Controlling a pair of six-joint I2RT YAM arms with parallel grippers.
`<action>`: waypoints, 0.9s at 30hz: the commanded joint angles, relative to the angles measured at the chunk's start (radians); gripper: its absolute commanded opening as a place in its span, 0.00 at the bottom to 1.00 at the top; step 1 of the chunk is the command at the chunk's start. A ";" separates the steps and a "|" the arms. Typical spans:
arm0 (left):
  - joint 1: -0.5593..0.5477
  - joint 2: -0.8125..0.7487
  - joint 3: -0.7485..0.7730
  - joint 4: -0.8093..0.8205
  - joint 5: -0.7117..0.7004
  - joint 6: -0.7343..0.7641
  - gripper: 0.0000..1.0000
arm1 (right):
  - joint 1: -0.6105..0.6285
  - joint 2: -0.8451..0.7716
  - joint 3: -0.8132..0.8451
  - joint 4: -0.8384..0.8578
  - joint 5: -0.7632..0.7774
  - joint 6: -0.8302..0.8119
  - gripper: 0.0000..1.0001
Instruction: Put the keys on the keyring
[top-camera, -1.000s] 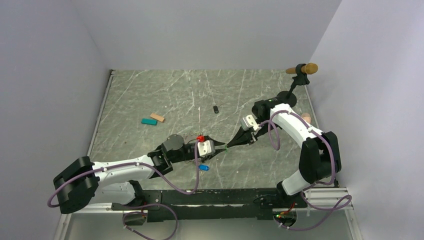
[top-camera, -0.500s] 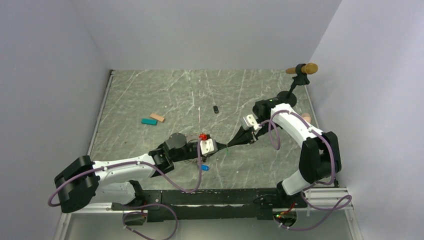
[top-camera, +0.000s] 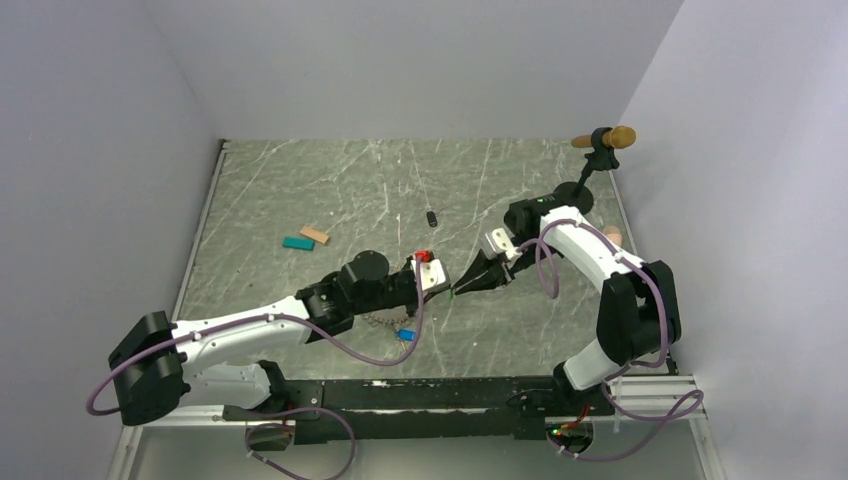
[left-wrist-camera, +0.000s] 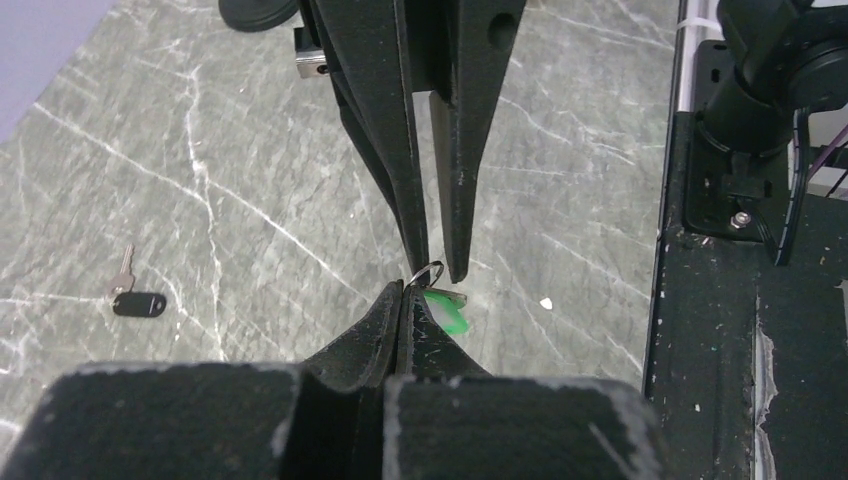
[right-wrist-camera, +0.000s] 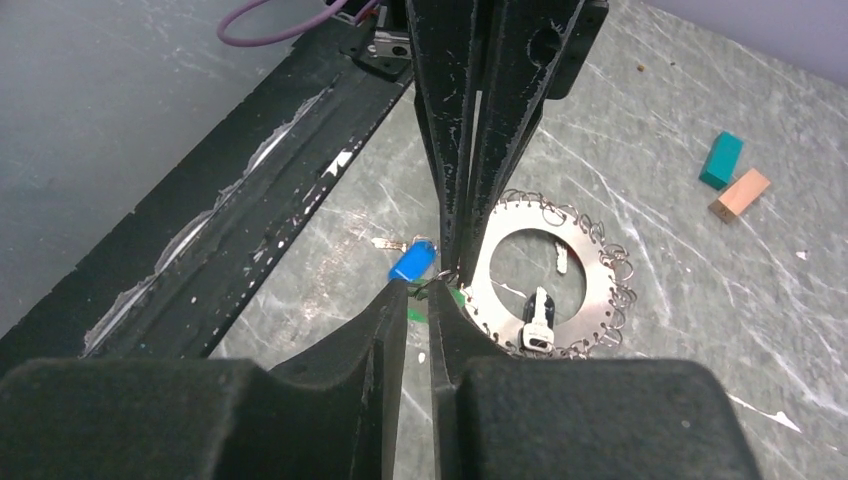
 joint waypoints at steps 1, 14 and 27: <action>-0.001 -0.024 0.075 -0.125 -0.070 -0.010 0.00 | 0.007 -0.008 0.038 0.057 -0.027 0.032 0.19; -0.001 -0.018 0.121 -0.219 -0.063 -0.006 0.00 | 0.007 -0.015 0.038 0.262 0.019 0.337 0.25; 0.214 -0.319 -0.160 -0.171 -0.074 -0.260 0.36 | 0.206 -0.066 -0.112 0.627 0.404 0.672 0.39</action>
